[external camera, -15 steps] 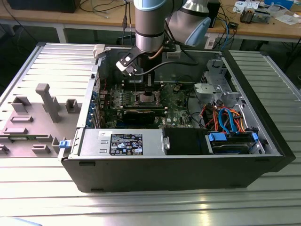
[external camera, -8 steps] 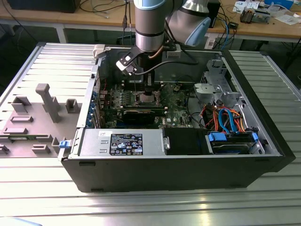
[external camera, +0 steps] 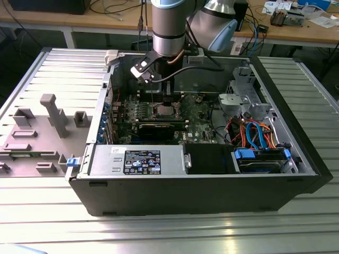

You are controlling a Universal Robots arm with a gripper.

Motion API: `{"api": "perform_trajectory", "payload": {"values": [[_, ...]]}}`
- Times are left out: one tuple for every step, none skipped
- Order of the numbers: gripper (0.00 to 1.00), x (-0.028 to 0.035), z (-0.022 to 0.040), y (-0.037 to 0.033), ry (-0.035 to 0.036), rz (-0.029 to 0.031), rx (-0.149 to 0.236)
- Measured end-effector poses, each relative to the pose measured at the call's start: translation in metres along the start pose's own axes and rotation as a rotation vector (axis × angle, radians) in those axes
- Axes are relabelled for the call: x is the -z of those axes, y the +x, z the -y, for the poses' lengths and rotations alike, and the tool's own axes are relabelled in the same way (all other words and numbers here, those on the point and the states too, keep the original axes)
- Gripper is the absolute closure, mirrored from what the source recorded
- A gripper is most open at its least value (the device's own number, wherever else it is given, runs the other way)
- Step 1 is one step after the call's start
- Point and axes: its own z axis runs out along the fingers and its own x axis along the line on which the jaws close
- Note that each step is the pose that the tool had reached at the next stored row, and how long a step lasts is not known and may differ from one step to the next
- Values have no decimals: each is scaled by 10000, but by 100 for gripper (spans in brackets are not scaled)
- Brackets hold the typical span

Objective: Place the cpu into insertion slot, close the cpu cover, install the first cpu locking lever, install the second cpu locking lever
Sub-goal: 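Close the cpu cover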

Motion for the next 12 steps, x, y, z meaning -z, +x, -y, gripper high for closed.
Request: {"api": "perform_trajectory", "payload": {"values": [[89, 0, 0, 0, 0, 1, 0], [89, 1, 0, 0, 1, 1, 0], [89, 1, 0, 0, 0, 1, 0], [89, 1, 0, 0, 0, 1, 1], [89, 1, 0, 0, 0, 1, 0], [89, 1, 0, 0, 0, 0, 0], [89, 4, 0, 0, 2, 4, 0], [89, 10, 0, -1, 3, 5, 0], [89, 16, 0, -1, 1, 2, 0], [89, 24, -1, -1, 1, 2, 0], [89, 32, -1, -1, 1, 2, 0], [89, 53, -2, -1, 1, 2, -1]]}}
